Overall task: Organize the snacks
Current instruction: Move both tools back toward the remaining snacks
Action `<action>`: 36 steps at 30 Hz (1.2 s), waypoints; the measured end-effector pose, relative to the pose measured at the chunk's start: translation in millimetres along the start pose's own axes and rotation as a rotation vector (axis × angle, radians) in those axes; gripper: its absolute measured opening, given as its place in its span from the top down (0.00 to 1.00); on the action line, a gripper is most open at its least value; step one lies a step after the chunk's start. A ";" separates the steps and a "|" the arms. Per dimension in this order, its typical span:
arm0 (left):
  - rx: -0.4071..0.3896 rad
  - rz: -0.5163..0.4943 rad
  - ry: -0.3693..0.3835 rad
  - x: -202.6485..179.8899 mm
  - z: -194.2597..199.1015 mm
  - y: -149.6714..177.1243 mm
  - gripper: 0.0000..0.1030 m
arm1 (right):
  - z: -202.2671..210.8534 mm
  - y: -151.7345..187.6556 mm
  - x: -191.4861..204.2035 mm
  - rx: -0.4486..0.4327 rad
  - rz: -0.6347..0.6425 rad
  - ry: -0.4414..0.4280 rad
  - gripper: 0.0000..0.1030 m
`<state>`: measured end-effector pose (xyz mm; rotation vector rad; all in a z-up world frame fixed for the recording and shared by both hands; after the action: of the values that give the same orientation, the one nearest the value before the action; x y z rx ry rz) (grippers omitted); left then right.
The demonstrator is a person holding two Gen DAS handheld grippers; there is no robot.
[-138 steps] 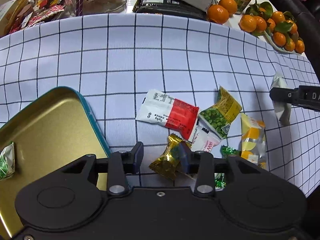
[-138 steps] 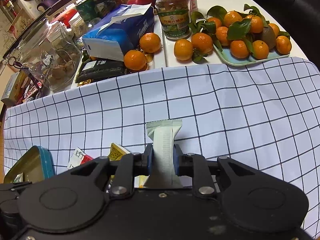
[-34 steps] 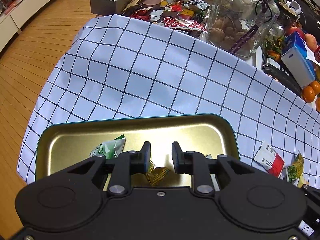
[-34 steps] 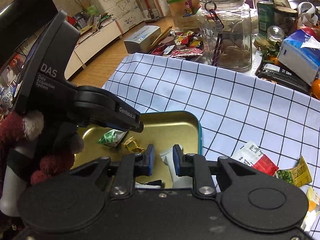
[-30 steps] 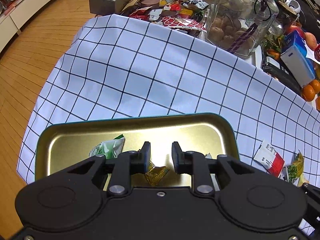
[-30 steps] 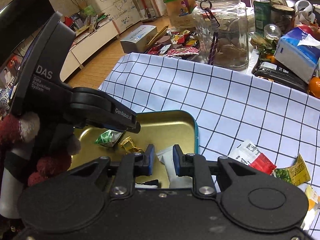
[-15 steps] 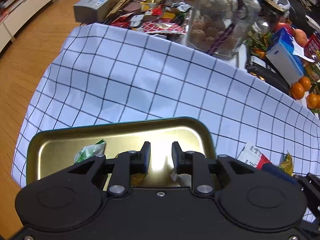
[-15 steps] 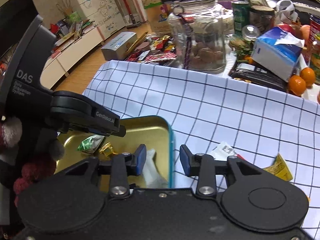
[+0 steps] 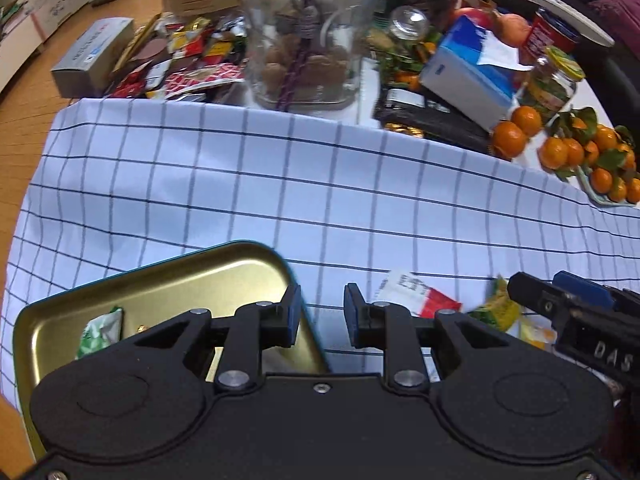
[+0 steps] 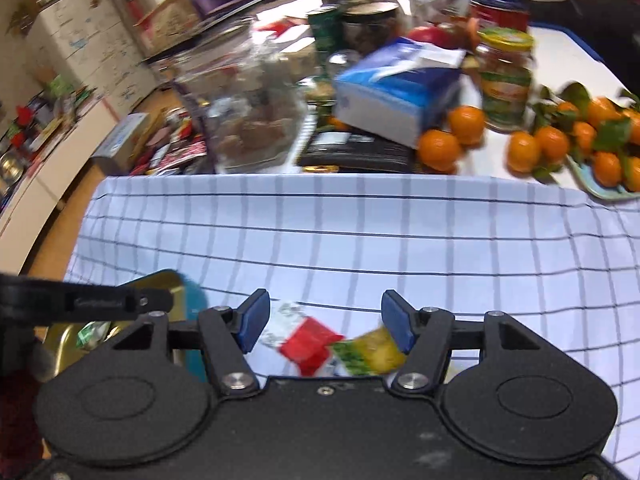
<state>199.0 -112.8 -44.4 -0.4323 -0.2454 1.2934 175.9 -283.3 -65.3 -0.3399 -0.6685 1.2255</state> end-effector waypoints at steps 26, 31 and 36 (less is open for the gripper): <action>0.124 -0.038 0.073 -46.7 -29.2 12.7 0.68 | -15.0 32.7 -73.7 0.283 -0.130 0.095 0.37; 0.138 -0.042 0.077 -53.5 -34.4 14.2 0.68 | -17.4 38.3 -64.7 0.304 -0.096 0.086 0.37; 0.143 -0.069 0.087 -58.7 -35.1 17.1 0.68 | -18.8 44.0 -65.1 0.309 -0.051 0.137 0.38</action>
<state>183.0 -171.8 -79.6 -0.3544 -0.0938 1.2131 143.0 -328.3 -123.7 -0.1462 -0.3606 1.2234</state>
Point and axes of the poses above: each gripper's, at about its wrist camera, not at the fingertips, and z roughly against the way its jaws point, x to its left, y to its underside, the point moved 4 cm from there along -z, roughly the way its jaws point, and after that the axes turned 3 degrees about -x, right-handed, at the moved point
